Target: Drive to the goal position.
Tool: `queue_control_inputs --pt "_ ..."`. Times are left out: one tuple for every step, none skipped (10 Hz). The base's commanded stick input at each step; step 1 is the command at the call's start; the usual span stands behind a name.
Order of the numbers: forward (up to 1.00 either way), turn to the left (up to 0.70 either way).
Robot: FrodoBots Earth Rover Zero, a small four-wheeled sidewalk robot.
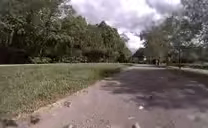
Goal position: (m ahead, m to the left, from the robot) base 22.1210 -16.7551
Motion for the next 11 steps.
queue_control_inputs --pt "1.00 -0.40" --pt "1.00 -0.40" --pt "1.00 -0.26" --pt "1.00 -0.02" --pt "1.00 0.00" --pt "1.00 0.00" --pt "1.00 0.00" --pt "1.00 -0.05" --pt "1.00 -0.36" --pt "1.00 -0.40" --pt "1.00 -0.40"
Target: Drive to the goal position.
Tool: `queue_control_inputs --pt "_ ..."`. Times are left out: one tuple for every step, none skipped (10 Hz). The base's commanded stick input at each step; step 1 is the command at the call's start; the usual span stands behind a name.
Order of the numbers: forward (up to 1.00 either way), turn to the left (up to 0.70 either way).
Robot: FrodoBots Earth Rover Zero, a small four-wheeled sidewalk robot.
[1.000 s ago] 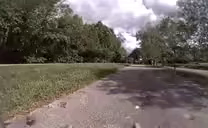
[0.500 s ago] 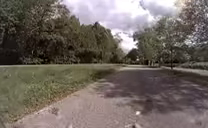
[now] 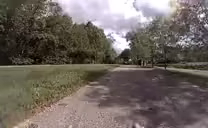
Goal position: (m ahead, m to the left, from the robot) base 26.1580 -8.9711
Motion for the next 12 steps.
queue_control_inputs --pt "1.00 -0.40" --pt "1.00 -0.21" --pt "1.00 0.00" --pt "1.00 0.00" --pt "1.00 0.00" --pt "1.00 -0.03" --pt "1.00 -0.07" --pt "1.00 -0.40" --pt "1.00 -0.40" --pt "1.00 -0.40" --pt "1.00 -0.40" --pt "1.00 -0.11"
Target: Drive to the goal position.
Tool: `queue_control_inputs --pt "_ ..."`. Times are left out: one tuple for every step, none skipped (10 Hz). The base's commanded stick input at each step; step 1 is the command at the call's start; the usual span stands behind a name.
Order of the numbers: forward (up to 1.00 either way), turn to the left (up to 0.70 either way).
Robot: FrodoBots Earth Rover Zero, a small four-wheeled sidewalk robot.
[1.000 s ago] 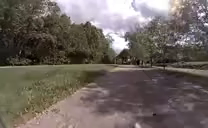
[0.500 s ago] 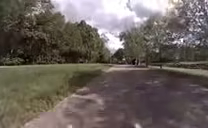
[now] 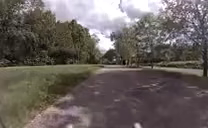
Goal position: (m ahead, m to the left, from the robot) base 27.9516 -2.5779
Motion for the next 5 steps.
queue_control_inputs --pt "1.00 -0.03" --pt "1.00 0.00" --pt "1.00 0.00" --pt "1.00 0.00" --pt "1.00 0.00"
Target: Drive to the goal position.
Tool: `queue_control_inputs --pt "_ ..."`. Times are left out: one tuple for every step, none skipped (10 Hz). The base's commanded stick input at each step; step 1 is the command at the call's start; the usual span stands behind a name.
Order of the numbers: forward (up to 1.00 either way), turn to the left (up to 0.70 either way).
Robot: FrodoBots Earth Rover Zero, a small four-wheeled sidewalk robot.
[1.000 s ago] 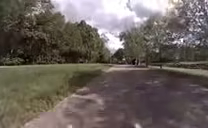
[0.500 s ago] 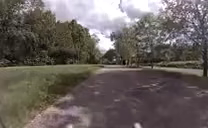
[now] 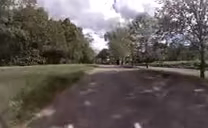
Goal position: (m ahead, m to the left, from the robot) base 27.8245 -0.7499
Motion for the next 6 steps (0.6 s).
queue_control_inputs --pt "1.00 0.00" --pt "1.00 0.00" --pt "1.00 0.00" --pt "1.00 0.00" --pt "1.00 0.00" --pt "1.00 0.00"
